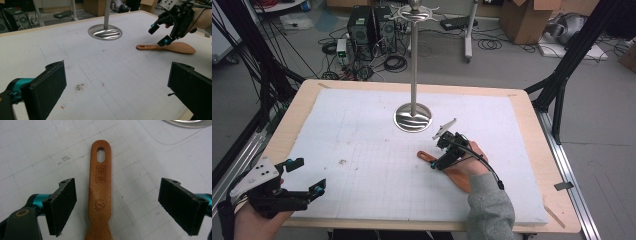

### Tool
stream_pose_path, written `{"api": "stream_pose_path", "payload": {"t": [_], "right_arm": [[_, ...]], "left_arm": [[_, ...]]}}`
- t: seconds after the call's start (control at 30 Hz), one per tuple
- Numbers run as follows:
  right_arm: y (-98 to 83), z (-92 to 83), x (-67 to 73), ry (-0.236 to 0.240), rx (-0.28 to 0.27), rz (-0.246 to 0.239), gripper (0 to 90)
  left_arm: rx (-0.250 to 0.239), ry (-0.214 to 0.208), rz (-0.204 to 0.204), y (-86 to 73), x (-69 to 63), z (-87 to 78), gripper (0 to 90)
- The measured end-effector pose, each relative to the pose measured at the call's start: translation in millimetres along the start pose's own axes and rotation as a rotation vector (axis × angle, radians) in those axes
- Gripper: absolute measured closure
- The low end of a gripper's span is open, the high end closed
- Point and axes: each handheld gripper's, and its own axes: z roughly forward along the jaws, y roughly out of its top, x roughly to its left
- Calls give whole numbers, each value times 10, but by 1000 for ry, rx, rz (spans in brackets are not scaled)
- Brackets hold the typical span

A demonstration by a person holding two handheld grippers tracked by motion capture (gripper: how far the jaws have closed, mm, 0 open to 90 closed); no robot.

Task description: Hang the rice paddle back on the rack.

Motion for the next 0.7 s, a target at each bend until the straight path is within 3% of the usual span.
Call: {"api": "stream_pose_path", "payload": {"t": [0.27,0.43,0.7], "right_arm": [[46,74,35,1,51,-6,157],[63,90,65,9,78,-26,257],[75,137,100,19,123,-31,332]], "left_arm": [[-1,5,1,-4,2,-35,24],[-2,6,1,-6,3,-31,24],[-2,5,-3,-8,1,-24,24]]}}
